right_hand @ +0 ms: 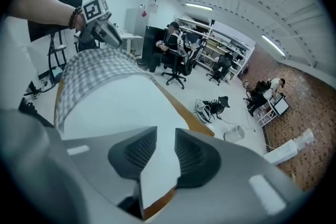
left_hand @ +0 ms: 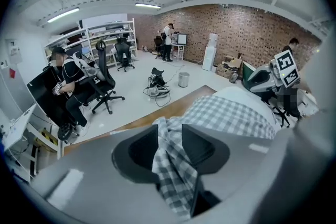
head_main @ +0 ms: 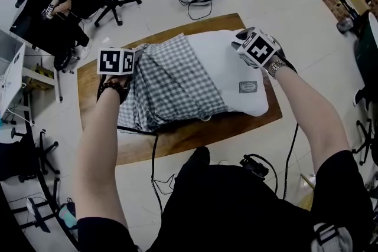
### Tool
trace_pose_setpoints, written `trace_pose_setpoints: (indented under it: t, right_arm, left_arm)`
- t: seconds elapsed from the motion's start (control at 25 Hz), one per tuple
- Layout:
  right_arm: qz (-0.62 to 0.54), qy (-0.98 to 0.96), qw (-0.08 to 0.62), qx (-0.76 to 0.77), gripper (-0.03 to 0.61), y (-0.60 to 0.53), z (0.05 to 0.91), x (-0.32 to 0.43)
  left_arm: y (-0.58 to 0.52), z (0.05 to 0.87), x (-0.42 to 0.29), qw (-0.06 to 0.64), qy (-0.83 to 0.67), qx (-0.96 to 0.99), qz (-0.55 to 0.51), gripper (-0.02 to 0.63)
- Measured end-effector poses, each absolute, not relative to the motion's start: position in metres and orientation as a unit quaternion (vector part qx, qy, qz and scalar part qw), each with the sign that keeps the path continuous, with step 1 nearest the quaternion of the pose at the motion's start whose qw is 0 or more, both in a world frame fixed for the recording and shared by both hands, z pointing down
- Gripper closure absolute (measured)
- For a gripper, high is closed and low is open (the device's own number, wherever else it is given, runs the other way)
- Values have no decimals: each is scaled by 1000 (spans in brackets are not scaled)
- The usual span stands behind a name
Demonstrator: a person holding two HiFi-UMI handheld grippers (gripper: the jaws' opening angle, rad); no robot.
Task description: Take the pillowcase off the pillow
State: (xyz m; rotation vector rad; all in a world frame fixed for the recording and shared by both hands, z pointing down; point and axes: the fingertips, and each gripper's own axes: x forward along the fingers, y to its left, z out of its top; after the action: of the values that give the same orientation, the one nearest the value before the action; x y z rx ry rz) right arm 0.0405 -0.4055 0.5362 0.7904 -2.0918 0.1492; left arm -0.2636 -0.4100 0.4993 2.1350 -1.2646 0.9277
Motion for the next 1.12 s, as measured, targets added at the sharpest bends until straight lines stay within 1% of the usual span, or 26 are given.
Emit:
trace_pose_setpoints:
  t: [0.2, 0.6, 0.84, 1.12]
  right_arm:
    - [38, -849, 433, 302, 472, -365, 526, 31]
    - [-13, -861, 430, 272, 462, -257, 551, 36]
    - [-30, -864, 434, 252, 443, -210, 570, 34]
    - [-44, -864, 445, 231, 403, -173, 596, 31]
  left_arm:
    - [-378, 480, -260, 221, -491, 781, 315, 469]
    - [-270, 497, -226, 192, -526, 780, 279, 468]
    - [-219, 521, -201, 190, -529, 782, 271, 453]
    - [-176, 556, -168, 214, -526, 784, 250, 428]
